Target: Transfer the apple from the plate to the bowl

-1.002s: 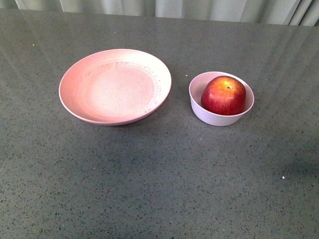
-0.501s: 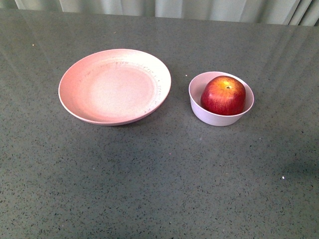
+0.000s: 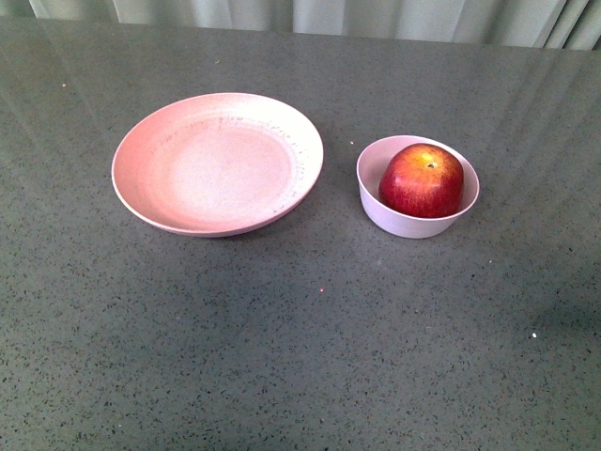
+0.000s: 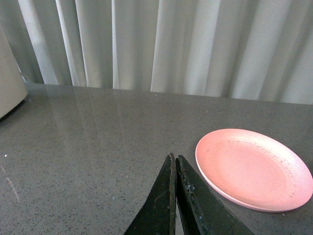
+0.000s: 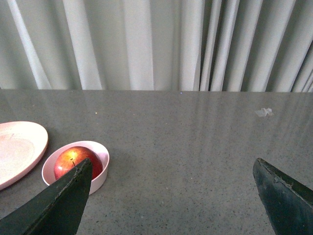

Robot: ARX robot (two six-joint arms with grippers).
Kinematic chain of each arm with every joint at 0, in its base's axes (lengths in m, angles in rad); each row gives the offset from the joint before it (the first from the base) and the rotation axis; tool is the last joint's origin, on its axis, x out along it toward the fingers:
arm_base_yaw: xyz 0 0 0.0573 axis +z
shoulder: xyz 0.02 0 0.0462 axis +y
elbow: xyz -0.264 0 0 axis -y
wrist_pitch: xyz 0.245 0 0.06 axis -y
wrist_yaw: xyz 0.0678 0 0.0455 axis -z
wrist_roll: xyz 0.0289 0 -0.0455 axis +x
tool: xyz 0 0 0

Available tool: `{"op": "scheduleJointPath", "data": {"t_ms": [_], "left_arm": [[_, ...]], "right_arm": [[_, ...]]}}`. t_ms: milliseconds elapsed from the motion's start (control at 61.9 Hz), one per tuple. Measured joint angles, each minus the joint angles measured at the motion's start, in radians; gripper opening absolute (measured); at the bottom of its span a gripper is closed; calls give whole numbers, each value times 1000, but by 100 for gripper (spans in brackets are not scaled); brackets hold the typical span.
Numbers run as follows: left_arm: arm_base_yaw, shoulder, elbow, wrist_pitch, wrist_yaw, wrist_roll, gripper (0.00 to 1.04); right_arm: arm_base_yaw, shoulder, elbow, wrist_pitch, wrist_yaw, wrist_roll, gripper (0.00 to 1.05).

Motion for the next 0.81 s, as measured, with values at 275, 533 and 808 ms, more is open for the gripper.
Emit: {"op": "scheduleJointPath", "data": {"t_ms": [275, 533, 808], "left_arm": [[0, 0, 0, 0, 0, 0, 40], [0, 0, 0, 0, 0, 0, 84], [0, 0, 0, 0, 0, 2, 96]], "right_arm": [[0, 0, 0, 0, 0, 0, 96], [0, 0, 0, 0, 0, 0, 96], [0, 0, 0, 0, 0, 0, 96]]}}
